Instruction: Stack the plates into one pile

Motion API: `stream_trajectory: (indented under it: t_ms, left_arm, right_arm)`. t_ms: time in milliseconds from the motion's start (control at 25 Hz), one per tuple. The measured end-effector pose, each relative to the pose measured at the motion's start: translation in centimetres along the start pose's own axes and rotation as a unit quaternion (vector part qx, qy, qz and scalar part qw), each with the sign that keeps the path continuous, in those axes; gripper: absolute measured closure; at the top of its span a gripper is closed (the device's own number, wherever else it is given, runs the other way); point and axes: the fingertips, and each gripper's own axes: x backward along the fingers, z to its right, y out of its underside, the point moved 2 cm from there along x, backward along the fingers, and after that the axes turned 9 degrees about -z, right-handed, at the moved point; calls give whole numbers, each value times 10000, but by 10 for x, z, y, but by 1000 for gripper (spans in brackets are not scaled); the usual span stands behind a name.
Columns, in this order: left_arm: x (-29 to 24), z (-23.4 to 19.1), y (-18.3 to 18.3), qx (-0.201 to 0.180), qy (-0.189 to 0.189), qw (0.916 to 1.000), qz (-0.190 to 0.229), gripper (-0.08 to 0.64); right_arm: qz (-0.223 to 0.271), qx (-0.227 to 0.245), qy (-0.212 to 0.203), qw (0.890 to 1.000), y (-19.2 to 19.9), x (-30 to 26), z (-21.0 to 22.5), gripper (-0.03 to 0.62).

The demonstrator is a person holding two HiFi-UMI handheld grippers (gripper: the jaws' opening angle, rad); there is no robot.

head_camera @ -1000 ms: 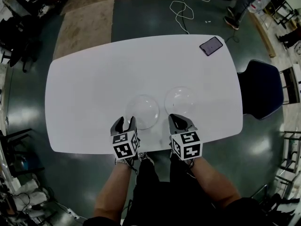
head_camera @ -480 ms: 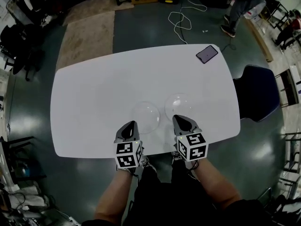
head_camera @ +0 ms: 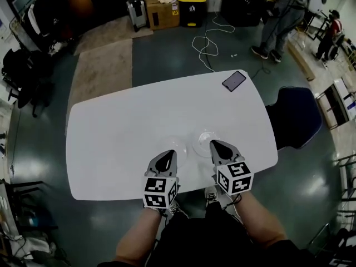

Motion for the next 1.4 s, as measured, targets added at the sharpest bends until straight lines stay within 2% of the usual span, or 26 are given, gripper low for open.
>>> stream_trajectory:
  t_ms: [400,760,1000,1400]
  left_arm:
    - [11,45,-40,-487,468,9972,334,543]
    - [-1,79,-50,-552,677,9950,493,543]
    - [-21,92,-42,-427,601,9965,402,543]
    - [-50,106,-23,-59,164,9996,224,543]
  right_arm:
    - [467,145,168,9987,-32,40,13,575]
    - [530,77,154,9984,-32,52,45,575]
    - [390,146,32,9991,-25,47,67,575]
    - [76,258,-387,9989,-9,30,103,575]
